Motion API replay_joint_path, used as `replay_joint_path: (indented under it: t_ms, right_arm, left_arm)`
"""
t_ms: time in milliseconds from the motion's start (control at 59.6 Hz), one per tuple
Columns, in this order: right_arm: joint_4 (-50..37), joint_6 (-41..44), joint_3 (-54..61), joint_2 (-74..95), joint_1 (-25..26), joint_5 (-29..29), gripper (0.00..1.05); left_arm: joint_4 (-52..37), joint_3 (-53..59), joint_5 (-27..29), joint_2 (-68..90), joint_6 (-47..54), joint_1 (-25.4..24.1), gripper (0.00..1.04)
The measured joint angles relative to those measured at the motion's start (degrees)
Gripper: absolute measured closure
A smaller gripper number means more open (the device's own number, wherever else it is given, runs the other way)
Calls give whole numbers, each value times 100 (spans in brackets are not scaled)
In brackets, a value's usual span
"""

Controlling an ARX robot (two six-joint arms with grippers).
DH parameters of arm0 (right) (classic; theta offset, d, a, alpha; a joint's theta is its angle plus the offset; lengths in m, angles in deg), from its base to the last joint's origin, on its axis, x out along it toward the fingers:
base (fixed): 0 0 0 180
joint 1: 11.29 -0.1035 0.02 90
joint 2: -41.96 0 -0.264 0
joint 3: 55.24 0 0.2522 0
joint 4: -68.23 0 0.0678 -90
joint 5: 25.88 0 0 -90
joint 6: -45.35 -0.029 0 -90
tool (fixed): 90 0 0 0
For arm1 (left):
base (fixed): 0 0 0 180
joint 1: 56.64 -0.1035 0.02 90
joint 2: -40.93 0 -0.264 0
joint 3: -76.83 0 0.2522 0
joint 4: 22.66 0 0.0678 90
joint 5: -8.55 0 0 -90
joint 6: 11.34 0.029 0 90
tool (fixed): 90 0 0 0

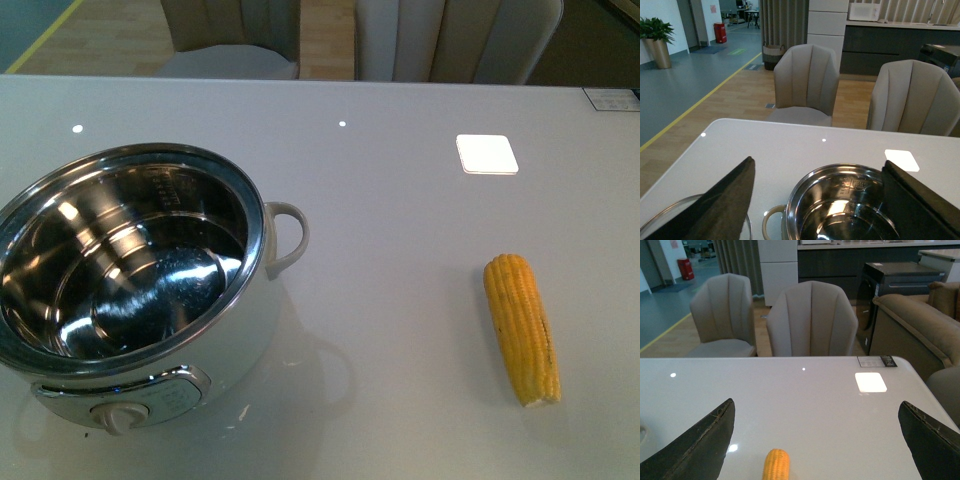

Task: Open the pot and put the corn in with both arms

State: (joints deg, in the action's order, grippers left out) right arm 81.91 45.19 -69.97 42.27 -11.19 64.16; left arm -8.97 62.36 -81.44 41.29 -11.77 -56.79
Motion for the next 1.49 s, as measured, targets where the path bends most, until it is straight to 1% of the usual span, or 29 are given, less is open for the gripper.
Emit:
replay_joint_path:
  t_ms: [34,67,134,168,201,218,252,285,353,420,487,588,621,722,772,873,1007,1142,1259,1494]
  right_arm:
    - [0,0,0,0,0,-2,9]
    - [0,0,0,0,0,0,9]
    - [0,-2,0,0,0,0,9]
    - [164,-44,-46,94,0,-24,9]
    - [1040,-199,-391,505,0,-63,9]
    - [1263,-221,-494,654,2,-63,9]
    - [2063,-350,-855,1290,11,-74,9]
    - [2481,-374,-1014,1690,2,-72,9]
    - [2675,-393,-1051,2199,-48,-15,9]
    - [2446,-385,-1051,2643,-162,37,9]
    - [1934,-306,-1047,3119,-278,114,9]
    - [835,-192,-1047,4221,-398,140,9]
    - [284,-149,-1051,4826,-448,197,9]
    - [-868,-216,-1250,6398,-586,170,9]
    - [-1305,-247,-1419,7077,-664,197,9]
    - [-2177,-306,-1878,8636,-813,422,9]
    - [-2636,-511,-2347,10129,-929,503,9]
    - [-2717,-828,-2728,11123,-1014,448,9]
    - [-2726,-1084,-2981,11549,-1058,378,9]
    - [-2577,-1233,-3604,11984,-1141,472,9]
  left_arm:
    - [0,0,0,0,0,0,8]
    - [0,-2,0,0,13,0,5]
    - [0,0,0,0,13,0,8]
    - [0,0,0,0,13,0,7]
    - [0,0,0,0,15,0,7]
    - [0,0,2,0,13,0,7]
    - [2,0,-4,0,15,0,7]
    - [2,0,-4,-2,15,0,7]
    - [2,0,0,-2,15,0,7]
    - [2,0,2,-2,15,0,7]
    - [2,0,0,-2,15,0,7]
    - [2,0,0,-2,15,0,7]
    - [2,-2,0,-2,15,0,7]
    - [2,0,0,-2,15,0,7]
    - [2,0,0,-2,15,0,7]
    - [2,0,0,-2,15,0,7]
    - [2,-2,0,-2,15,0,7]
    - [4,0,0,-2,15,0,7]
    - [4,0,0,-2,15,0,7]
    - [4,0,0,-2,15,0,7]
